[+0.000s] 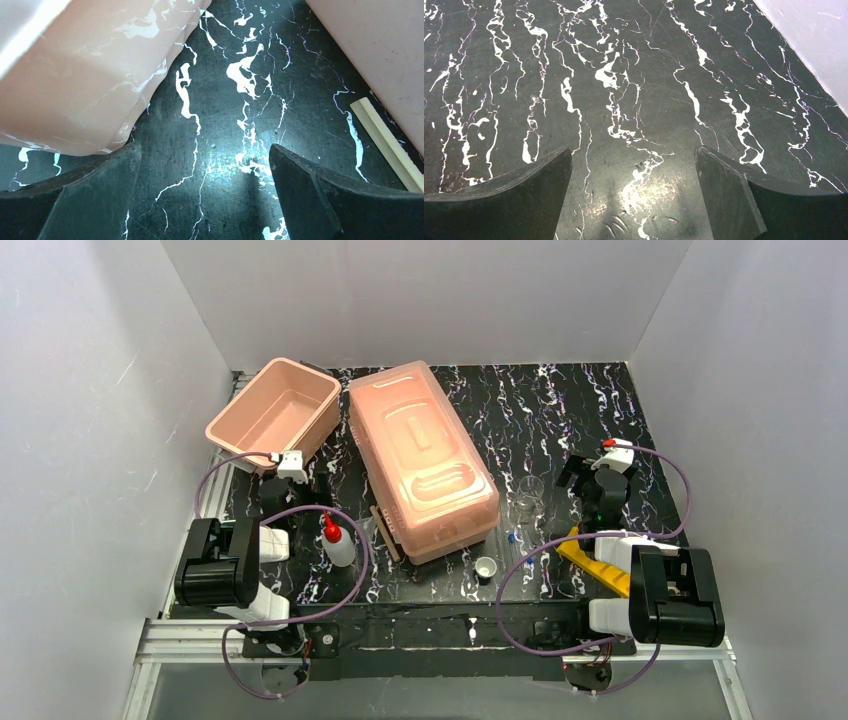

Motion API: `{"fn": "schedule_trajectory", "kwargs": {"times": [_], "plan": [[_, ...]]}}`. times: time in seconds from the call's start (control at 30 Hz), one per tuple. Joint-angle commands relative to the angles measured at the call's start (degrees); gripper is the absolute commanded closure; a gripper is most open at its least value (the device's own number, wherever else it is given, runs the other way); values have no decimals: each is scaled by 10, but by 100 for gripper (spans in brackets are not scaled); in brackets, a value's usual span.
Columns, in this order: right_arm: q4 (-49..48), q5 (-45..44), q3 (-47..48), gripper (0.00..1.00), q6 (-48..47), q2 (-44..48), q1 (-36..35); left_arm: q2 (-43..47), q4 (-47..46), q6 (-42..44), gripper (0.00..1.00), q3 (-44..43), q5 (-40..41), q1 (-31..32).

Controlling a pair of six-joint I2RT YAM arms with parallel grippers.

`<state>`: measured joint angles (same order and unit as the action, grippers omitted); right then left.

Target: Organize the chemistry lab equipment

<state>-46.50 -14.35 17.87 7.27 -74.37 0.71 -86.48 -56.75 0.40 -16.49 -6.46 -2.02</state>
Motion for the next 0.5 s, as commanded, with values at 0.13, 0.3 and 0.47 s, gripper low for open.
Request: {"fn": "schedule_trajectory", "kwargs": {"times": [0.13,0.3,0.47], "plan": [[-18,-11,8,0,-10,2,-2,14,-5,0,1,-9,4,1],[357,-120,216,0,58,26,-24,28,19,1,1,-17,-20,-3],[502,-30,357,0,96,56,-33,110,379,31,1,-185,-69,-5]]}}
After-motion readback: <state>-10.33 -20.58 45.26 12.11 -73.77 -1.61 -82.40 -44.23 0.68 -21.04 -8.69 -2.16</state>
